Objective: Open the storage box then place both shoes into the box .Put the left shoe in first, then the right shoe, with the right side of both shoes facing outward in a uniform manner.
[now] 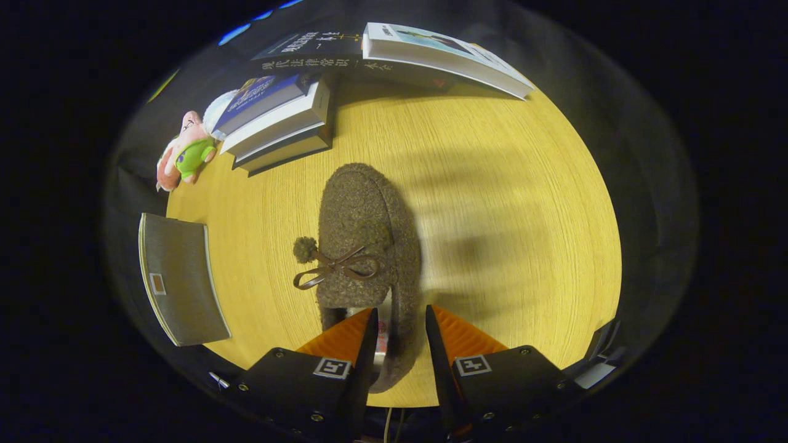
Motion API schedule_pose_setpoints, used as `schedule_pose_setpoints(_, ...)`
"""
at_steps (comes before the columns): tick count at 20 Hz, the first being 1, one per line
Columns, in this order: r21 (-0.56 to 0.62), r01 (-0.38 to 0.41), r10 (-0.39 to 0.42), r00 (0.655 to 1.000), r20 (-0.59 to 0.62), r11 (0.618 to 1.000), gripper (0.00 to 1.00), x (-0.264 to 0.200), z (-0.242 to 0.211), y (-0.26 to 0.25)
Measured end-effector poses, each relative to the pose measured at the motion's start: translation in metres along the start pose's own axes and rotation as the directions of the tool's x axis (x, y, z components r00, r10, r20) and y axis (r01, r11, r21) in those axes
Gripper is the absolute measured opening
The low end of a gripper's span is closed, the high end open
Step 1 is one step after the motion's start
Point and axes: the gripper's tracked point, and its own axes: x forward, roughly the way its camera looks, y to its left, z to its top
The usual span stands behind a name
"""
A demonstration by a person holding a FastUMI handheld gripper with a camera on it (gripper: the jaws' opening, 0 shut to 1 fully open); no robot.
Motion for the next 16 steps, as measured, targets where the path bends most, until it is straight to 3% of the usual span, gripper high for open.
schedule_pose_setpoints(2, -0.015, 0.031, -0.031, 1.0, -0.004, 0.999, 0.19, 0.009, -0.001, -0.007)
schedule_pose_setpoints(4, -0.035, 0.013, -0.014, 1.0, -0.002, 0.999, 0.06, 0.009, 0.0, -0.005)
schedule_pose_setpoints(6, -0.019, -0.016, 0.016, 1.0, 0.008, 1.0, 0.0, 0.007, 0.0, -0.003)
schedule_pose_setpoints(10, 0.129, -0.213, 0.214, 0.977, 0.006, 0.968, 0.0, -0.019, -0.001, 0.034)
schedule_pose_setpoints(16, 0.026, -0.27, 0.268, 0.961, 0.064, 0.962, 0.0, -0.074, 0.015, 0.089)
